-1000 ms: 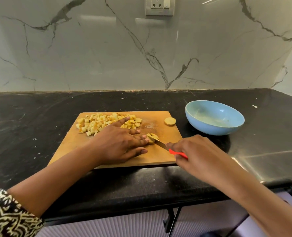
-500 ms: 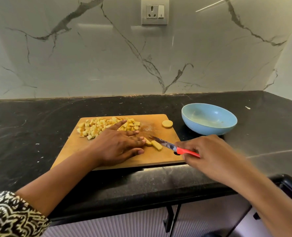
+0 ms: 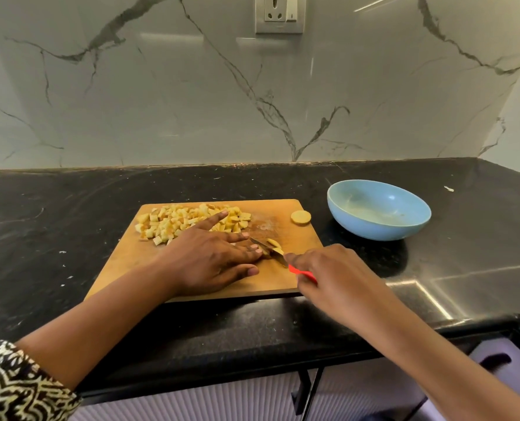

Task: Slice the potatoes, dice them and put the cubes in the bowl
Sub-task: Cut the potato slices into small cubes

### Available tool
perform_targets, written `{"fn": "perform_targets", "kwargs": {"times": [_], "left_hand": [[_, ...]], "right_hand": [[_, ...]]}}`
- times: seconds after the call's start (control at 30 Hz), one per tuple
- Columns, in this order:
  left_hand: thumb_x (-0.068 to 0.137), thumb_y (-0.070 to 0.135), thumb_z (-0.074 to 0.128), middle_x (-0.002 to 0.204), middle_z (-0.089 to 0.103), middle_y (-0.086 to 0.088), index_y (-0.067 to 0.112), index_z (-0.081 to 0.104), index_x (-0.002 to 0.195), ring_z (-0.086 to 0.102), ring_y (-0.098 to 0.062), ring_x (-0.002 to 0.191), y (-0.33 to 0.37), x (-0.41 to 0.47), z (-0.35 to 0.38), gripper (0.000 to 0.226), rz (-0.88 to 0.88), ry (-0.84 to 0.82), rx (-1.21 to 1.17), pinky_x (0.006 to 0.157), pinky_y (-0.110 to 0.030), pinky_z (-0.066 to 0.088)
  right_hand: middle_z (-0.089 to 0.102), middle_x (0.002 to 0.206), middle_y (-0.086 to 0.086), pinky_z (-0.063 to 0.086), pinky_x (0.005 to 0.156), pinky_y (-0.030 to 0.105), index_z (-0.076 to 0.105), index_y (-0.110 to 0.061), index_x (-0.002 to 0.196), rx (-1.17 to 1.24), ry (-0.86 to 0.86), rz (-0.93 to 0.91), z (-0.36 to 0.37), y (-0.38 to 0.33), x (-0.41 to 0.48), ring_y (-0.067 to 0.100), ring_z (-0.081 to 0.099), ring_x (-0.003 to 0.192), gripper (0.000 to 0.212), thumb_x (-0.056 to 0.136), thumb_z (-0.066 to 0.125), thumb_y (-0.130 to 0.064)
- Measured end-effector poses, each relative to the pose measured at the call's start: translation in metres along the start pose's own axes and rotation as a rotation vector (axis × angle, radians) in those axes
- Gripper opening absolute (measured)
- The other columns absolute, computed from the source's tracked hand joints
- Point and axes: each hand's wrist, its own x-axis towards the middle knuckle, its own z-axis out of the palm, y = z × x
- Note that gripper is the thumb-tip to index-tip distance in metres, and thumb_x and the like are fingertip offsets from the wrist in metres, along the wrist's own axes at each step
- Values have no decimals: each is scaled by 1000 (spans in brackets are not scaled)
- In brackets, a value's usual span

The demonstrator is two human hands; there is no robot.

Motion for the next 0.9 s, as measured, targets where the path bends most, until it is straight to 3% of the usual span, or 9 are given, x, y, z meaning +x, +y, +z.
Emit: {"fn": "perform_targets", "kwargs": {"times": [0.17,0.33,0.5,0.63,0.73,0.83,0.9], "left_hand": [[91,61,-1,142,40,21,41,35,139,23,5,136,1,0,0,63,29,23,-8,115,-37,-11],[88,63,-6,142,40,22,40,34,140,24,5,136,2,-1,1,69,34,14,10,113,-34,-15],[87,66,-6,140,44,19,40,36,138,26,5,135,1,-1,4,72,37,27,-46,115,-34,-13],[88,67,-4,139,47,18,39,41,137,30,5,134,2,-1,4,72,49,34,-60,115,-35,-10],[96,59,16,125,61,16,38,54,128,50,1,122,0,0,8,55,52,166,-46,115,-39,13],[94,55,35,111,69,13,34,62,121,64,-7,106,-2,7,10,43,48,373,-17,98,-39,40],[90,55,42,116,67,12,33,61,122,60,-12,110,-4,18,7,43,60,309,-62,94,-37,44]], "right_hand": [[60,100,-6,48,77,31,36,-32,146,-29,12,-23,6,0,-15,12,55,86,48,99,43,-26],[62,93,-9,50,72,26,42,-36,141,1,10,-2,-6,4,-38,7,57,78,45,97,46,-25],[62,100,-7,51,78,30,41,-32,143,-23,48,4,5,-4,-29,11,58,86,46,98,44,-26],[66,104,-2,53,77,36,52,-27,136,-14,72,37,15,-5,-14,17,61,87,40,97,46,-23],[66,105,-2,52,75,33,52,-27,134,-18,80,37,15,-6,-15,17,61,87,38,98,45,-24],[62,107,-3,47,68,28,43,-30,141,-54,94,19,16,-8,-20,16,58,89,42,100,42,-27],[60,107,-2,41,65,26,40,-30,144,-68,96,8,15,-7,-21,16,57,89,44,100,41,-28]]}}
